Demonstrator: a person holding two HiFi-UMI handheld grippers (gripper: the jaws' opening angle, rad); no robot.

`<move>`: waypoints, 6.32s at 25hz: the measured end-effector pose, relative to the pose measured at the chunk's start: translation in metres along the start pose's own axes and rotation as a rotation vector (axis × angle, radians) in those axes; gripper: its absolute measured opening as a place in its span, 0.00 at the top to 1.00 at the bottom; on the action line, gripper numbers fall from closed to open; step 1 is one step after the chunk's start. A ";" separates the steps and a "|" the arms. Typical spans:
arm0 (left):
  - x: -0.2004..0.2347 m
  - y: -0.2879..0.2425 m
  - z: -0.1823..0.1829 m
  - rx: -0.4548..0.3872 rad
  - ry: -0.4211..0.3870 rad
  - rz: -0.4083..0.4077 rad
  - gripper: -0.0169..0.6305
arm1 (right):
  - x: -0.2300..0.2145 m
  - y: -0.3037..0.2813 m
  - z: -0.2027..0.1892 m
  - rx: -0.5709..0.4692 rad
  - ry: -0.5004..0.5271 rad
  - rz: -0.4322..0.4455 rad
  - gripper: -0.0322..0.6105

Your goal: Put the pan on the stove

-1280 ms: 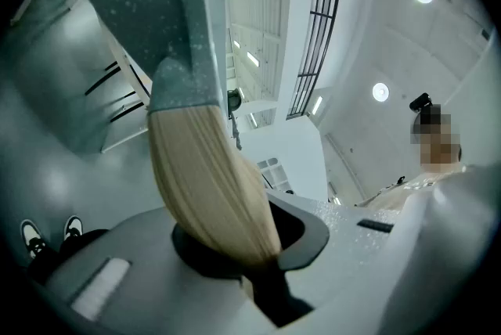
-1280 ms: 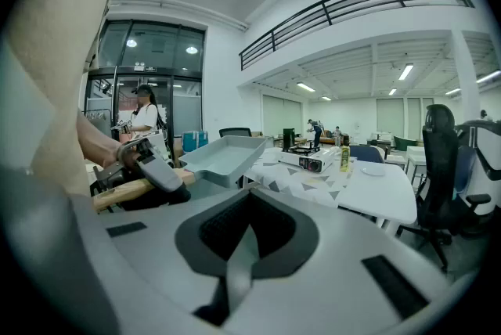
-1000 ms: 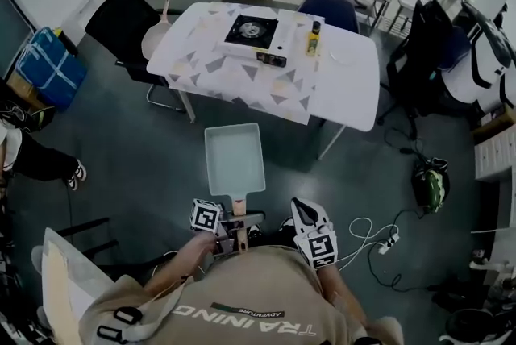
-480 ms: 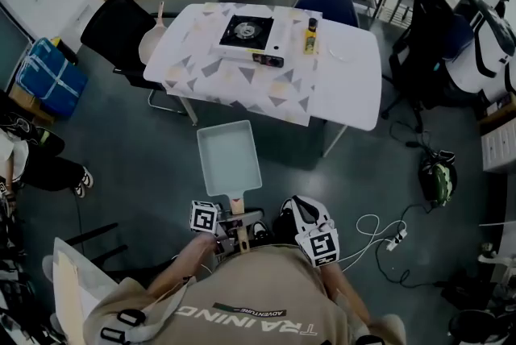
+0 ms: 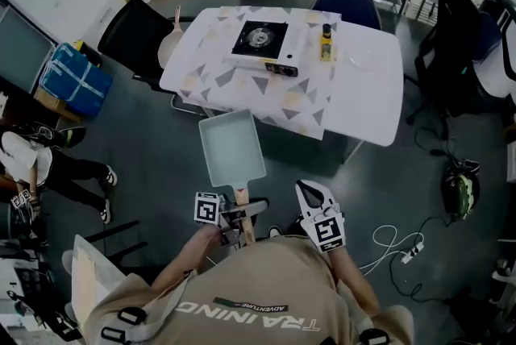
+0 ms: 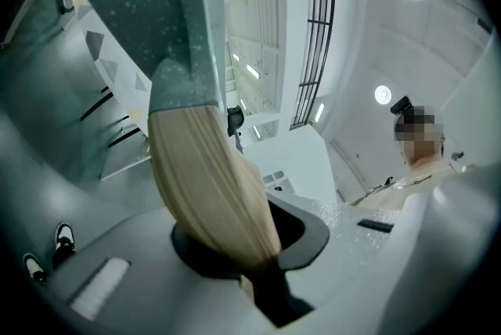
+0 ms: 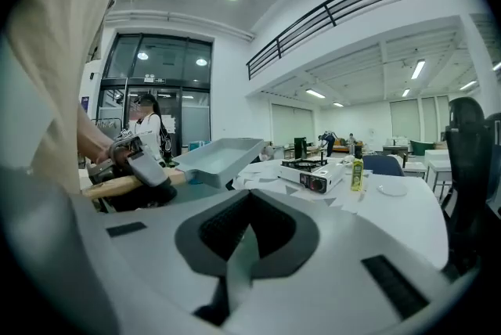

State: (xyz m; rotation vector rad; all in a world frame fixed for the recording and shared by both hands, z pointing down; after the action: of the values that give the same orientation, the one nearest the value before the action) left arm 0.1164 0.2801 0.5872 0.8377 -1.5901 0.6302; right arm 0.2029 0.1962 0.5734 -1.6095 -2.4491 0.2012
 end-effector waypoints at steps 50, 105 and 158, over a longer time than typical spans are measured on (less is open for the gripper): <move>0.072 0.070 0.288 0.106 0.011 -0.018 0.90 | -0.083 -0.284 0.048 0.098 -0.013 -0.069 0.95; 0.132 -0.071 0.491 0.463 0.110 -0.126 0.88 | -0.270 -0.388 0.050 0.154 -0.117 -0.379 0.95; 0.155 -0.083 0.475 0.475 0.256 -0.108 0.88 | -0.253 -0.365 0.070 0.125 -0.109 -0.383 0.95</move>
State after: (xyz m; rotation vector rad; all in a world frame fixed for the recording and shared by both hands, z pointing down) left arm -0.1110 -0.1688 0.6492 1.1318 -1.1689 1.0158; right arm -0.0412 -0.1810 0.5632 -1.0801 -2.7062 0.3796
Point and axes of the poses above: the fingertips, and each gripper's own axes: y backward along the fingers, x to its left, z out of its top, the point moved 2 cm from there along y, backward along the fingers, and after that the axes turned 7 degrees about y, right-handed, at the moved point
